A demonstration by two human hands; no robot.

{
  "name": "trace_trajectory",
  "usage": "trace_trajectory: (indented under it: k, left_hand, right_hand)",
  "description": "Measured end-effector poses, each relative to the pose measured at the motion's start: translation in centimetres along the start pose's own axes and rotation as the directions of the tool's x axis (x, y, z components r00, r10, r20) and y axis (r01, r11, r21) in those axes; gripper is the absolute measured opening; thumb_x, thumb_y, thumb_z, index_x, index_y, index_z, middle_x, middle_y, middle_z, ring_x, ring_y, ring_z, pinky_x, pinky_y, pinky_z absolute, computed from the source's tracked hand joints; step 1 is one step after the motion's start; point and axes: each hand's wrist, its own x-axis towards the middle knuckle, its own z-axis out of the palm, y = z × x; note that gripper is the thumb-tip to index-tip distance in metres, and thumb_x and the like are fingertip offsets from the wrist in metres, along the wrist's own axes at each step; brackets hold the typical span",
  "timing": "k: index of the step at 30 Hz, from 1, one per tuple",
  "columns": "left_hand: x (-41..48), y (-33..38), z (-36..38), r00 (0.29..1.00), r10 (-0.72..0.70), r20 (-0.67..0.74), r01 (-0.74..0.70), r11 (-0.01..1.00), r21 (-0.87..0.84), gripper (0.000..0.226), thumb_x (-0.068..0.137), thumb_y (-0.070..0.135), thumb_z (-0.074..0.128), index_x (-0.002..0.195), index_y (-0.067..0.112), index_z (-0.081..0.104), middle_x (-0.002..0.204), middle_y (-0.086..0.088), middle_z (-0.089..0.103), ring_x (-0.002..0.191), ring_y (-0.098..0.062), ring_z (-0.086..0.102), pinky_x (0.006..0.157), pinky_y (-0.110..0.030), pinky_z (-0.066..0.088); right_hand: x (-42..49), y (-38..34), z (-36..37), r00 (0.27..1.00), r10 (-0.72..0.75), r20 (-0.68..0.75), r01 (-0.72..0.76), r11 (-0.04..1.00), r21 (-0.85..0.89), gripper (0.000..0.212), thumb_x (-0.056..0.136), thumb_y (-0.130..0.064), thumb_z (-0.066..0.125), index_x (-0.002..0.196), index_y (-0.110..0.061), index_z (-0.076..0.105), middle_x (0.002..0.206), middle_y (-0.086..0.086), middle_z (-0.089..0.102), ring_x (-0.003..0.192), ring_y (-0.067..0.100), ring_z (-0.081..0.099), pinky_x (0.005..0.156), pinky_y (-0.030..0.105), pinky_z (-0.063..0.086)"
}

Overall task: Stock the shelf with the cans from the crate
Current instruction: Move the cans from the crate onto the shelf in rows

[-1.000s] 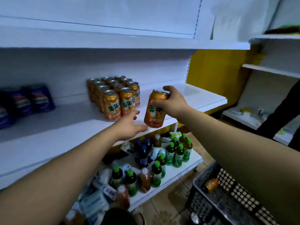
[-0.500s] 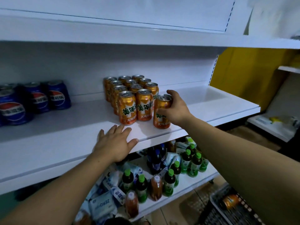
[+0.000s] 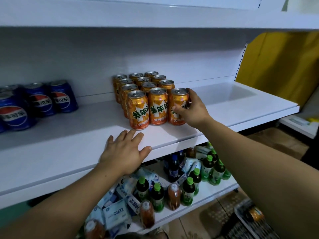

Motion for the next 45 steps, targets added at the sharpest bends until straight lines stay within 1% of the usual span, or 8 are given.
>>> trace_trajectory:
  k: [4, 20, 24, 27, 33, 38, 41, 45]
  left_hand:
    - [0.1, 0.1, 0.0, 1.000, 0.000, 0.003, 0.000, 1.000, 0.008, 0.065, 0.093, 0.062, 0.014, 0.150, 0.031, 0.013, 0.160, 0.002, 0.010, 0.146, -0.020, 0.008, 0.117, -0.051, 0.010]
    - [0.0, 0.0, 0.2, 1.000, 0.015, -0.020, -0.014, 1.000, 0.025, 0.065, 0.093, 0.063, 0.014, 0.149, 0.029, 0.015, 0.159, 0.000, 0.013, 0.146, -0.022, 0.010, 0.116, -0.052, 0.012]
    - [0.0, 0.0, 0.2, 0.999, 0.018, -0.028, -0.018, 1.000, 0.019, 0.065, 0.093, 0.062, 0.014, 0.149, 0.030, 0.015, 0.159, 0.000, 0.013, 0.146, -0.022, 0.011, 0.116, -0.052, 0.012]
    - [0.0, 0.0, 0.2, 0.999, 0.019, -0.030, -0.019, 1.000, 0.005, 0.064, 0.093, 0.062, 0.014, 0.149, 0.030, 0.016, 0.159, 0.000, 0.013, 0.146, -0.022, 0.011, 0.116, -0.052, 0.012]
    - [0.0, -0.1, -0.1, 0.999, 0.030, -0.020, -0.030, 0.999, -0.014, 0.065, 0.093, 0.063, 0.015, 0.148, 0.029, 0.018, 0.158, -0.001, 0.016, 0.145, -0.024, 0.014, 0.114, -0.053, 0.014]
    - [0.0, -0.2, -0.8, 0.998, 0.001, 0.065, 0.002, 0.999, -0.052, 0.067, 0.092, 0.065, 0.018, 0.150, 0.030, 0.017, 0.160, 0.000, 0.012, 0.146, -0.023, 0.012, 0.115, -0.055, 0.013]
    - [-0.6, 1.7, -2.3, 1.000, -0.019, 0.018, 0.021, 0.991, -0.131, 0.068, 0.090, 0.064, 0.034, 0.146, 0.025, 0.029, 0.154, -0.002, 0.030, 0.139, -0.025, 0.031, 0.113, -0.052, 0.024]
    - [-2.9, 8.4, -4.3, 0.973, 0.225, -0.060, -0.233, 0.944, -0.233, 0.065, 0.088, 0.057, 0.049, 0.142, 0.023, 0.037, 0.147, -0.003, 0.042, 0.129, -0.026, 0.043, 0.105, -0.042, 0.037]
  right_hand:
    - [0.5, 0.1, -0.3, 1.000, -0.004, 0.021, 0.004, 0.999, 0.035, 0.064, 0.086, -0.026, 0.071, 0.141, -0.027, 0.039, 0.125, -0.003, 0.057, 0.109, 0.016, 0.055, 0.094, 0.035, 0.048]
    - [1.8, 0.1, 1.2, 0.997, 0.078, 0.027, -0.079, 0.997, 0.008, 0.061, 0.093, -0.028, 0.062, 0.145, -0.024, 0.031, 0.138, 0.002, 0.051, 0.124, 0.024, 0.050, 0.102, 0.041, 0.043]
    - [1.6, -0.4, 0.9, 0.992, 0.119, 0.034, -0.118, 0.992, -0.044, 0.064, 0.092, -0.031, 0.062, 0.145, -0.020, 0.028, 0.140, 0.004, 0.049, 0.127, 0.027, 0.049, 0.099, 0.039, 0.042]
    - [0.9, -0.8, 0.3, 0.984, 0.175, 0.014, -0.172, 0.976, -0.131, 0.079, 0.092, -0.038, 0.061, 0.152, -0.015, 0.016, 0.152, 0.008, 0.034, 0.136, 0.030, 0.039, 0.102, 0.039, 0.039]
    - [-2.8, -0.7, -4.1, 0.972, 0.227, 0.064, -0.160, 0.833, -0.529, 0.079, 0.090, -0.051, 0.058, 0.152, -0.018, 0.023, 0.157, 0.008, 0.027, 0.136, 0.028, 0.038, 0.107, 0.038, 0.036]
    - [-8.0, -0.1, -10.9, 0.948, 0.318, 0.000, -0.240, 0.715, -0.656, 0.079, 0.090, -0.052, 0.057, 0.152, -0.015, 0.023, 0.154, 0.010, 0.032, 0.132, 0.030, 0.043, 0.102, 0.035, 0.039]
    - [-11.3, -0.2, -14.5, 0.926, 0.363, -0.106, -0.338, 0.665, -0.666, 0.076, 0.092, -0.049, 0.057, 0.151, -0.012, 0.025, 0.151, 0.013, 0.037, 0.129, 0.031, 0.045, 0.099, 0.036, 0.042]
    - [-15.5, -0.2, -17.6, 0.891, 0.398, -0.220, -0.440, 0.635, -0.635, 0.074, 0.090, -0.052, 0.058, 0.148, -0.014, 0.033, 0.143, 0.013, 0.047, 0.119, 0.032, 0.054, 0.091, 0.038, 0.048]
